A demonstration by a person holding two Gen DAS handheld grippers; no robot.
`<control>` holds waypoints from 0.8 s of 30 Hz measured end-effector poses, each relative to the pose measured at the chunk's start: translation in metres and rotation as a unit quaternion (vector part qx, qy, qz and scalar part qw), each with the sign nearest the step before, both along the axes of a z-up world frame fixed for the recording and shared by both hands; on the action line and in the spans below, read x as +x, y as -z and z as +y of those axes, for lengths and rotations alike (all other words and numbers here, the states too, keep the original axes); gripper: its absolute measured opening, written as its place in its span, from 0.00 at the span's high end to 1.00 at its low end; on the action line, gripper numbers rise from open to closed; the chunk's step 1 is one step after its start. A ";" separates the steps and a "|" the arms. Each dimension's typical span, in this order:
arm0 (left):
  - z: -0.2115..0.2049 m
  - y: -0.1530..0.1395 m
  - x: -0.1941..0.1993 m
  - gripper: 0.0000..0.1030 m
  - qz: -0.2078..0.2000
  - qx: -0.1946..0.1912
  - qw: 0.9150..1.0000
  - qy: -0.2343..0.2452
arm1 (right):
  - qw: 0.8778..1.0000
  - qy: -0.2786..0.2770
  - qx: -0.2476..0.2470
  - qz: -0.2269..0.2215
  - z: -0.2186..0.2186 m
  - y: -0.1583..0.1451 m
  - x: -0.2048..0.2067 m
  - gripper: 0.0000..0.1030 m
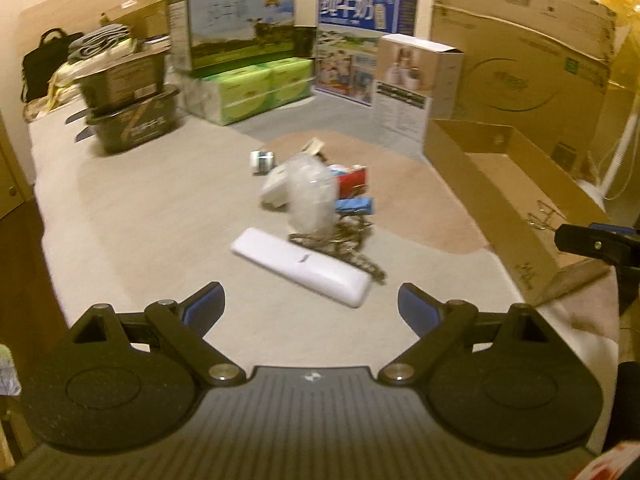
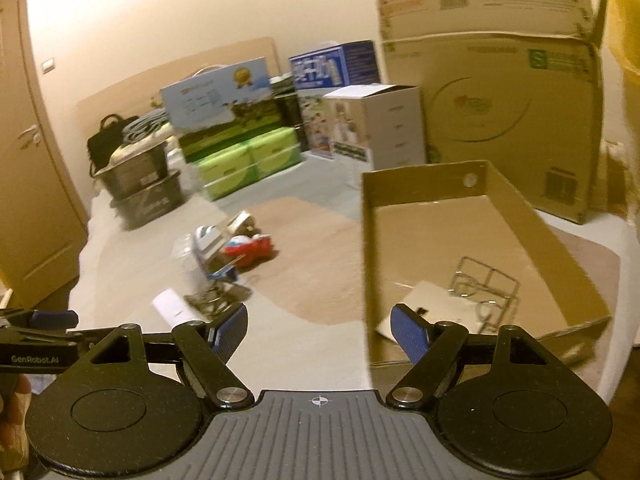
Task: Organize rigid objects
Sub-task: 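Grasp the leopard-print lanyard with the right gripper while the left gripper approaches the white device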
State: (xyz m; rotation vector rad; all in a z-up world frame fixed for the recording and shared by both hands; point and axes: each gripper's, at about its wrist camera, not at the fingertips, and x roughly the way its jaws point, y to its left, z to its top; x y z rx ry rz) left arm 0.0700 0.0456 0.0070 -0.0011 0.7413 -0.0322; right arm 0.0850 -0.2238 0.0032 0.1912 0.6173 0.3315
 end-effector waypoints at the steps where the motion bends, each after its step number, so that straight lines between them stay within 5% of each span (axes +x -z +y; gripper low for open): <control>1: 0.003 0.001 0.001 0.10 0.001 0.000 1.000 -0.004 | 1.000 -0.004 -0.002 0.000 0.005 0.001 0.002 0.24; 24: 0.044 0.038 0.052 0.10 0.028 -0.008 0.999 -0.029 | 0.990 -0.132 -0.052 0.008 0.093 0.047 0.067 0.24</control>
